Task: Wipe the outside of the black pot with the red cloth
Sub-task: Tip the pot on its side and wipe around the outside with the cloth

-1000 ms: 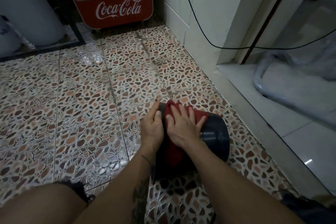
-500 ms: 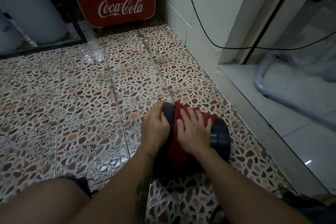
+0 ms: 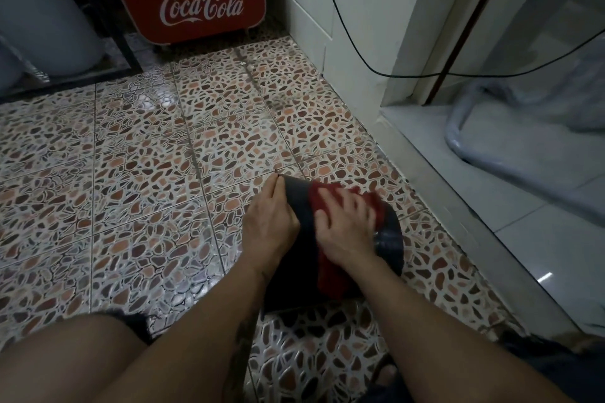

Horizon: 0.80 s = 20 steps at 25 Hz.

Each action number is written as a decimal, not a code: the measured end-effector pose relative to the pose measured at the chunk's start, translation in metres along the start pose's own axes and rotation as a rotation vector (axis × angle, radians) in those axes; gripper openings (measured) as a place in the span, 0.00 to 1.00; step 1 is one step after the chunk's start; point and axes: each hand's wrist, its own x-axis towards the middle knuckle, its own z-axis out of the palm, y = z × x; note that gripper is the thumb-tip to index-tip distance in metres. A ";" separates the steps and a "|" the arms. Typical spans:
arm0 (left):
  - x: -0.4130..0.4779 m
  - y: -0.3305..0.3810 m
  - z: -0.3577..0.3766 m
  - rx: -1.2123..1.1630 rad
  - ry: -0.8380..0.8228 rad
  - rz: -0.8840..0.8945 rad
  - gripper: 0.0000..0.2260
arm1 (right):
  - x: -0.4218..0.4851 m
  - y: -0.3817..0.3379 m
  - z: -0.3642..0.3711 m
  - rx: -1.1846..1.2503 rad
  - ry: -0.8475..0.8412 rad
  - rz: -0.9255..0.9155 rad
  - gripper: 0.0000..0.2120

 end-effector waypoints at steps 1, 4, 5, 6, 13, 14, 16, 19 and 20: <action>0.000 -0.002 0.000 0.010 0.010 -0.002 0.23 | -0.010 -0.010 0.005 0.001 0.014 -0.105 0.28; 0.004 -0.007 0.000 0.019 0.027 0.017 0.23 | -0.032 0.013 0.005 -0.035 0.060 -0.182 0.28; 0.005 -0.008 0.000 0.013 0.025 0.016 0.23 | -0.035 0.031 0.002 -0.057 0.069 -0.129 0.28; 0.007 -0.007 0.000 0.008 0.021 0.013 0.23 | -0.034 0.048 -0.002 -0.078 0.066 -0.045 0.30; 0.012 -0.009 0.005 -0.017 0.059 0.008 0.22 | 0.037 0.032 -0.011 -0.035 -0.082 0.146 0.31; 0.012 -0.011 0.007 -0.037 0.073 0.008 0.22 | 0.046 0.019 -0.010 -0.028 -0.107 0.107 0.30; 0.012 -0.015 0.010 -0.090 0.112 0.004 0.21 | 0.046 -0.004 -0.003 -0.006 -0.118 -0.011 0.29; 0.014 -0.018 0.010 -0.169 0.160 -0.005 0.20 | 0.005 -0.009 0.005 0.035 -0.032 -0.223 0.28; 0.014 -0.017 0.009 -0.185 0.168 -0.006 0.20 | -0.009 0.001 0.006 0.025 -0.002 -0.251 0.28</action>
